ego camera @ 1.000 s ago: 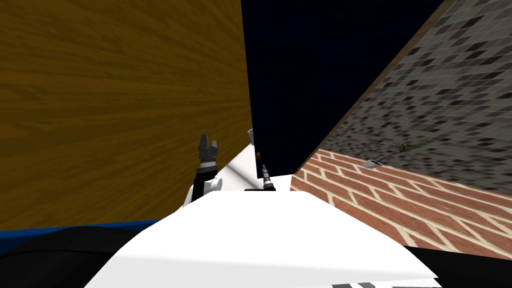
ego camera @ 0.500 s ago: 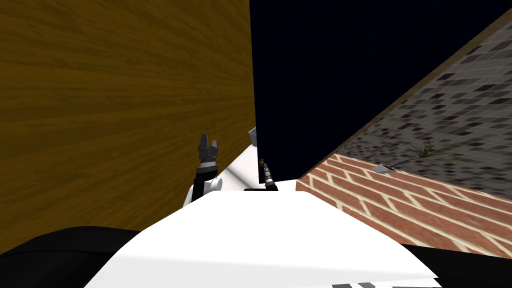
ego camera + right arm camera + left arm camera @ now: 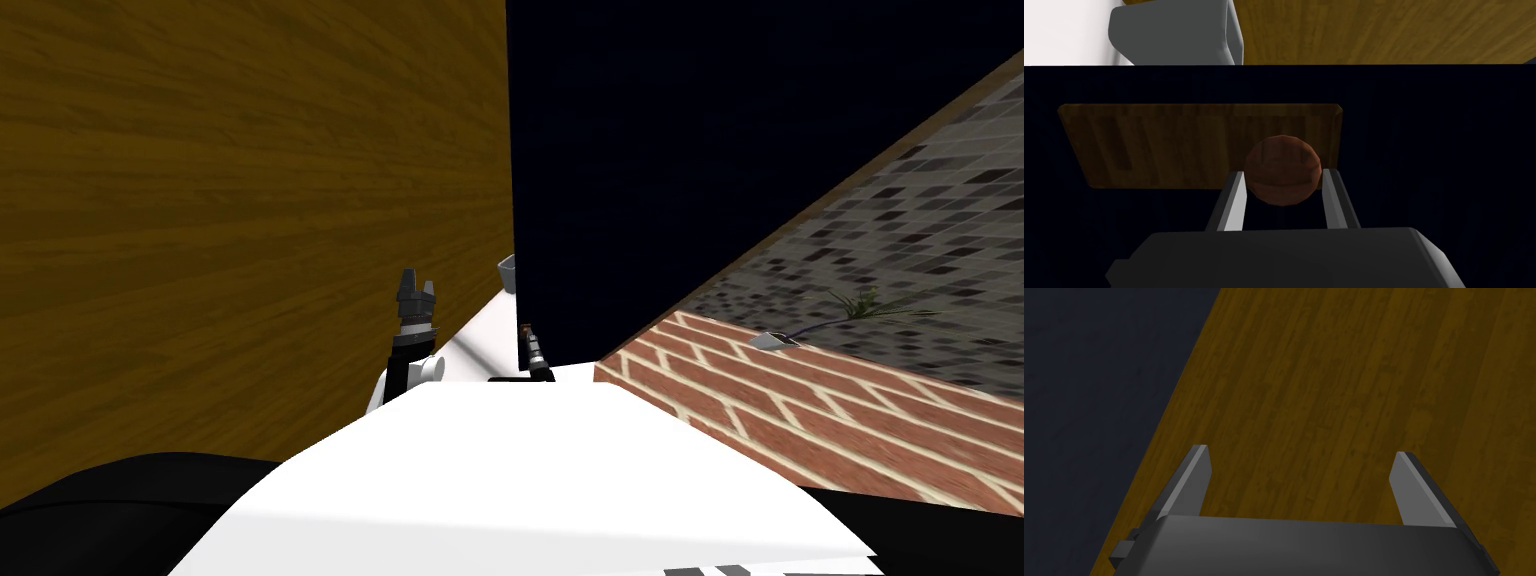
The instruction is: Push the door open
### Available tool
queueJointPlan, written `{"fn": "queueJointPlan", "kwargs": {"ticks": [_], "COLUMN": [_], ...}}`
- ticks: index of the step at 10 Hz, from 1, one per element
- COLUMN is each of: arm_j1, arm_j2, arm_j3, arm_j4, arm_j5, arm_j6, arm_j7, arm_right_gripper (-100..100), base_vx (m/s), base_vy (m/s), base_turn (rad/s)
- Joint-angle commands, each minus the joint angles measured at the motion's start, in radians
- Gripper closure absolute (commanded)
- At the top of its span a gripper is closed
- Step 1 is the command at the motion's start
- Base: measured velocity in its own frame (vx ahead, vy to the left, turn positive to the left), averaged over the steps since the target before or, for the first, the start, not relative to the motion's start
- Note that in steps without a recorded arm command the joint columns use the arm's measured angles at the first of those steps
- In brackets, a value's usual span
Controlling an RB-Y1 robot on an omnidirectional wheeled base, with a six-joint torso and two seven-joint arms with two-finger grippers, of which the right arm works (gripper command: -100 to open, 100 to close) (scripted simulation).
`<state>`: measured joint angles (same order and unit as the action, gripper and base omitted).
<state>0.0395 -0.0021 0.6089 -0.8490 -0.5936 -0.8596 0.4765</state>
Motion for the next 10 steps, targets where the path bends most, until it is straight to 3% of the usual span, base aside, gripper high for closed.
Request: {"fn": "queueJointPlan", "kwargs": {"ticks": [1,3,4,6,8,10], "arm_j1": [0.003,0.003,0.002,0.000,-0.003,-0.006], "arm_j2": [-0.001,-0.001,-0.018,-0.026,-0.026,-0.014], "arm_j3": [0.000,0.000,-0.018,-0.038,-0.062,-0.091], "arm_j4": [0.002,0.002,0.003,0.003,0.003,0.003], "arm_j5": [0.000,0.000,-0.012,-0.024,-0.037,-0.055], "arm_j6": [0.001,0.001,0.000,-0.004,-0.007,-0.012], "arm_j7": [0.000,0.000,0.004,0.009,0.014,0.020], "arm_right_gripper": [100,100,100,100,100,100], "base_vx": [-0.025,-0.007,0.100,0.175,0.209,0.230], "base_vy": [-0.004,0.000,0.072,0.117,0.139,0.113], "base_turn": [-0.002,-0.001,-0.061,-0.080,-0.082,-0.085]}}
